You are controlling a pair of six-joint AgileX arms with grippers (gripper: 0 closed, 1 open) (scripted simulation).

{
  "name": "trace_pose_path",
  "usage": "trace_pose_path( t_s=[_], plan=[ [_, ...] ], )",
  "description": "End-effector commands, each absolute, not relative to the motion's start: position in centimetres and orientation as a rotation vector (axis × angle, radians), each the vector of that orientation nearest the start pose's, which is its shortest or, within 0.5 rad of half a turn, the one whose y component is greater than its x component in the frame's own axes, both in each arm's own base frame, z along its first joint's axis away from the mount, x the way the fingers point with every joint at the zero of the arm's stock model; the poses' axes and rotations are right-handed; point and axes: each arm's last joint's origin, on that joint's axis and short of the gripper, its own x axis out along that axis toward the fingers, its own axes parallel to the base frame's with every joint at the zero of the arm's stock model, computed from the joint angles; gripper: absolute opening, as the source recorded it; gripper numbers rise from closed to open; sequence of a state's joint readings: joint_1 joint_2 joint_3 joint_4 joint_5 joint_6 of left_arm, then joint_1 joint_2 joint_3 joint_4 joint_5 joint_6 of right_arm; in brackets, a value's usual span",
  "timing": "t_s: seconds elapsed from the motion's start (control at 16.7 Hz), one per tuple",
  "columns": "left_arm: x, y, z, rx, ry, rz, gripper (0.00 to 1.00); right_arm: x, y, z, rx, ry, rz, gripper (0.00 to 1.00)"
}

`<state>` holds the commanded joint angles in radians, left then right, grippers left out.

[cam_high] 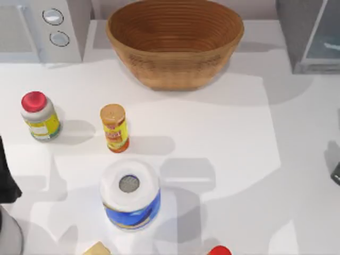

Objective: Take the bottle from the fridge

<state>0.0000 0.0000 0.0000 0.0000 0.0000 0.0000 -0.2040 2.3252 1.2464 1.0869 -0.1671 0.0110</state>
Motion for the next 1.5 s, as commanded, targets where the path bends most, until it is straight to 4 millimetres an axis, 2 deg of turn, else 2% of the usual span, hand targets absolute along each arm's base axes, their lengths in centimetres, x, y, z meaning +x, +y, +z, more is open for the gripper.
trace_pose_path(
  t_s=[0.3,1.08,1.5],
  plan=[
    [10.57,-0.12,16.00,0.000,0.000,0.000,1.00,46.91,-8.53,10.38,-0.001,-0.001,-0.010,1.00],
    [10.57,-0.12,16.00,0.000,0.000,0.000,1.00,46.91,-8.53,10.38,-0.001,-0.001,-0.010,0.02],
    [10.57,-0.12,16.00,0.000,0.000,0.000,1.00,46.91,-8.53,10.38,-0.001,-0.001,-0.010,0.00]
  ],
)
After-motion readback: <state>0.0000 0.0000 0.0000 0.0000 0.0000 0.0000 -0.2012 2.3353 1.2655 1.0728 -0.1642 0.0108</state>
